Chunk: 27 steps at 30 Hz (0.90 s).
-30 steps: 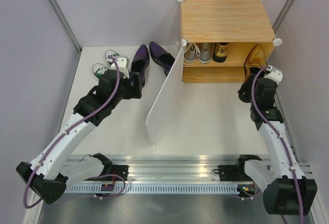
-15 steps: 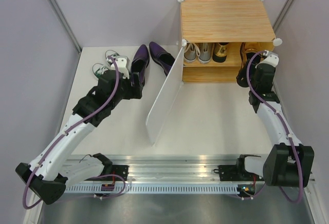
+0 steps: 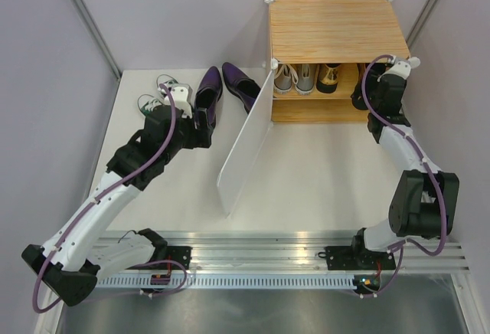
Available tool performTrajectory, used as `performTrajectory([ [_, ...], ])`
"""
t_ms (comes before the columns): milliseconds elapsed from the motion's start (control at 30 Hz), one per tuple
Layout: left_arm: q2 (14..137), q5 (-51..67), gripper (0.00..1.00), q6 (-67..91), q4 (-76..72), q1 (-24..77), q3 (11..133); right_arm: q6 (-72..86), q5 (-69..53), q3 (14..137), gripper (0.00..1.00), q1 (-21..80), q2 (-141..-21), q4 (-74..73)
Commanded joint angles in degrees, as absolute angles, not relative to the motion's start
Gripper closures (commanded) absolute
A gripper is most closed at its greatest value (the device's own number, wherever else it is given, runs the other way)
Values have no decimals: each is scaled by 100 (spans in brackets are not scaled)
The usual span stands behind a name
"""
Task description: Place and organize the shoes in the shoe cabinet
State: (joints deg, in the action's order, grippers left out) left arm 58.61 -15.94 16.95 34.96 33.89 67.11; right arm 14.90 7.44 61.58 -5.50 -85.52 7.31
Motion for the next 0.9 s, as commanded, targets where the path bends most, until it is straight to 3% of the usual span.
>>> performTrajectory([
  [0, 5836, -1521, 16, 1503, 3269, 3419, 6697, 1442, 580, 6688, 99, -580, -8683, 1854],
  [533, 5933, -1450, 15, 1485, 3270, 3428, 6706, 1327, 721, 7110, 94, -659, -9395, 2066],
  [633, 5941, -1450, 15, 1468, 3270, 3428, 6697, 1327, 738, 7145, 83, -677, -9448, 2066],
  [767, 5941, -1450, 15, 1459, 3278, 3428, 6697, 1318, 782, 7207, 49, -703, -9466, 2022],
  [867, 5941, -1424, 15, 1459, 3270, 3428, 6697, 1336, 800, 7339, 35, -712, -9483, 1872],
])
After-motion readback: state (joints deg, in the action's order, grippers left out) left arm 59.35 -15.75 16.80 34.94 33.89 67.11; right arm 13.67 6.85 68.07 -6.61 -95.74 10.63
